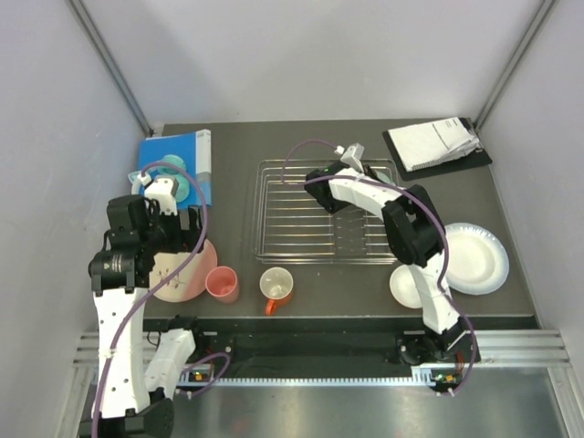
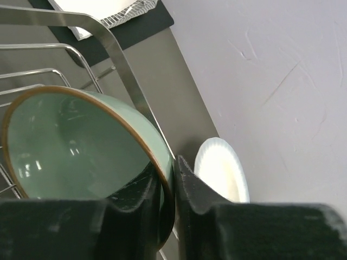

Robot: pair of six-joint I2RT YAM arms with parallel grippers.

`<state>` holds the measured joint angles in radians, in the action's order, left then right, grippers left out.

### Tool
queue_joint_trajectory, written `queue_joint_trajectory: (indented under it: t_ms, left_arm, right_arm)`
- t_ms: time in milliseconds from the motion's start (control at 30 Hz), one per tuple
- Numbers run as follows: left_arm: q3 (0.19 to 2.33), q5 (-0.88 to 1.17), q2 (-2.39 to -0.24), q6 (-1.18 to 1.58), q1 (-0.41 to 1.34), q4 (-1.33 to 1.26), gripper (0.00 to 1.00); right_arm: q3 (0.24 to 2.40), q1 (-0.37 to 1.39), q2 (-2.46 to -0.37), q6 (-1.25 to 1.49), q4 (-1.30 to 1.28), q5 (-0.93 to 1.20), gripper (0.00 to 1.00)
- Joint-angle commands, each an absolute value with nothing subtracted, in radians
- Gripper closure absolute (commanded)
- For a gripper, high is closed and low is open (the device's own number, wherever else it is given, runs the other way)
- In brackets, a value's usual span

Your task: Load the mixed dishes into the dish rack

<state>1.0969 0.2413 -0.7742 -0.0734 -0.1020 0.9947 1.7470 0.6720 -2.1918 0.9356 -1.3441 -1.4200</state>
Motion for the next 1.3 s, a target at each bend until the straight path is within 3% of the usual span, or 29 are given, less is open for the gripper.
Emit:
queue_joint_trajectory:
  t_ms: [0,100,133,233,400,533,733,833,1000,1100,1133,1267]
  left_arm:
    - [1.098,0.232,-0.762,-0.084,-0.104,0.95,0.01]
    - [1.098,0.229,-0.765,-0.087,-0.104,0.951,0.01]
    - [1.1,0.229,-0.765,-0.086,-0.104,0.95,0.01]
    - [1.1,0.23,-0.764,-0.086,-0.104,0.951,0.01]
    - [1.118,0.238,-0.764,-0.089,-0.104,0.962,0.01]
    - [1.121,0.216,-0.765,-0.104,-0.106,0.959,0.01]
    - [1.124,0.212,-0.772,-0.103,-0.104,0.946,0.01]
    - [1.137,0.212,-0.776,-0.101,-0.104,0.946,0.01]
    - [1.161,0.212,-0.795,-0.1,-0.104,0.945,0.01]
    - [1.183,0.215,-0.802,-0.098,-0.104,0.951,0.01]
    - [1.186,0.212,-0.802,-0.1,-0.104,0.953,0.01]
    - [1.192,0.199,-0.796,-0.118,-0.104,0.96,0.01]
  right_arm:
    - [1.816,0.693,-2.178,0.94,-1.417,-1.522,0.74]
    - [1.822,0.71,-2.157,0.933,-1.416,-1.506,0.53]
    - [1.822,0.715,-2.137,0.931,-1.414,-1.497,0.37]
    - [1.821,0.722,-2.091,0.925,-1.413,-1.483,0.14]
    - [1.79,0.724,-1.979,0.914,-1.414,-1.413,0.01]
    - [1.7,0.73,-1.689,0.969,-1.413,-1.251,0.0]
    - [1.176,0.718,-1.095,0.945,-1.178,-0.826,0.03]
    - [1.042,0.716,-0.924,1.015,-1.206,-0.655,0.07]
    - [0.896,0.715,-0.836,1.115,-1.307,-0.455,0.07]
    - [0.825,0.715,-0.805,1.172,-1.334,-0.41,0.08]
    - [0.804,0.715,-0.799,1.193,-1.341,-0.399,0.14]
    - [0.815,0.715,-0.799,1.23,-1.37,-0.419,0.14]
